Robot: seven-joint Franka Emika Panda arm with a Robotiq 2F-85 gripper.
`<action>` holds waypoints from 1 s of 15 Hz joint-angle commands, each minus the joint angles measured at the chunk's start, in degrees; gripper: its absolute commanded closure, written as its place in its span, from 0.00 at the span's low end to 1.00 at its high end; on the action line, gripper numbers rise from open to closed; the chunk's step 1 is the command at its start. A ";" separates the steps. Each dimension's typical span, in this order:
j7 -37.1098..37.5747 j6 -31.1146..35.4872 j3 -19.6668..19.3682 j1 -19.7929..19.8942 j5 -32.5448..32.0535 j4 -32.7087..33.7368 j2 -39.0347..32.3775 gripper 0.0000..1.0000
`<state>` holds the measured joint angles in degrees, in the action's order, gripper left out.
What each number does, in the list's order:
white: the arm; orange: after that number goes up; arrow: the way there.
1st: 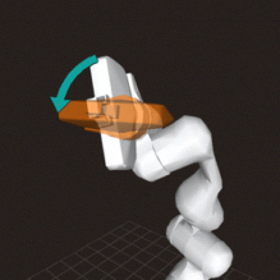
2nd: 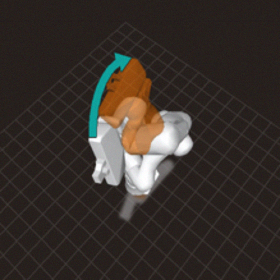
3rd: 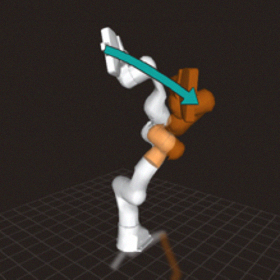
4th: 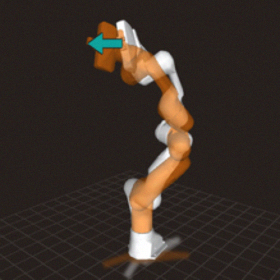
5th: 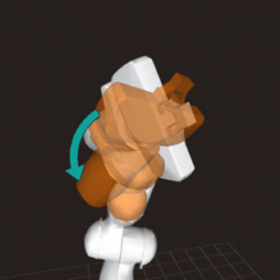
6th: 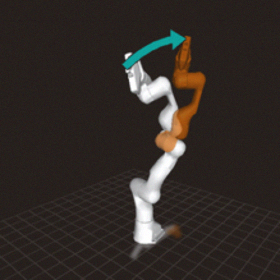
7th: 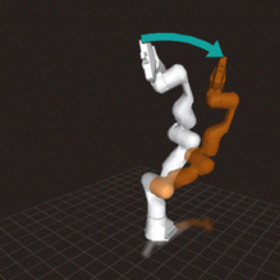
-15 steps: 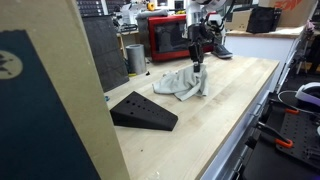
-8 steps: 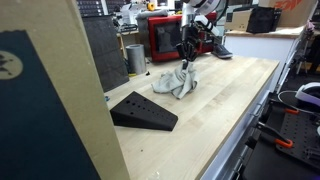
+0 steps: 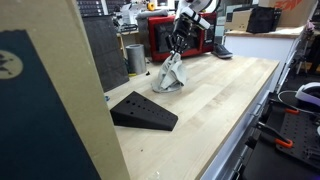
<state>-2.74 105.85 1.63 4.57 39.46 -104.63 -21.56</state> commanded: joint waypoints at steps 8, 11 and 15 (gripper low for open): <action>8.45 -1.97 -2.95 2.04 0.20 11.28 -8.39 0.98; 11.29 -0.60 -3.42 1.47 -0.11 12.12 -11.07 0.98; 10.80 5.79 -2.66 0.58 0.81 11.78 -12.76 0.98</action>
<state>6.68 107.52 -1.29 6.15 39.71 -94.07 -33.23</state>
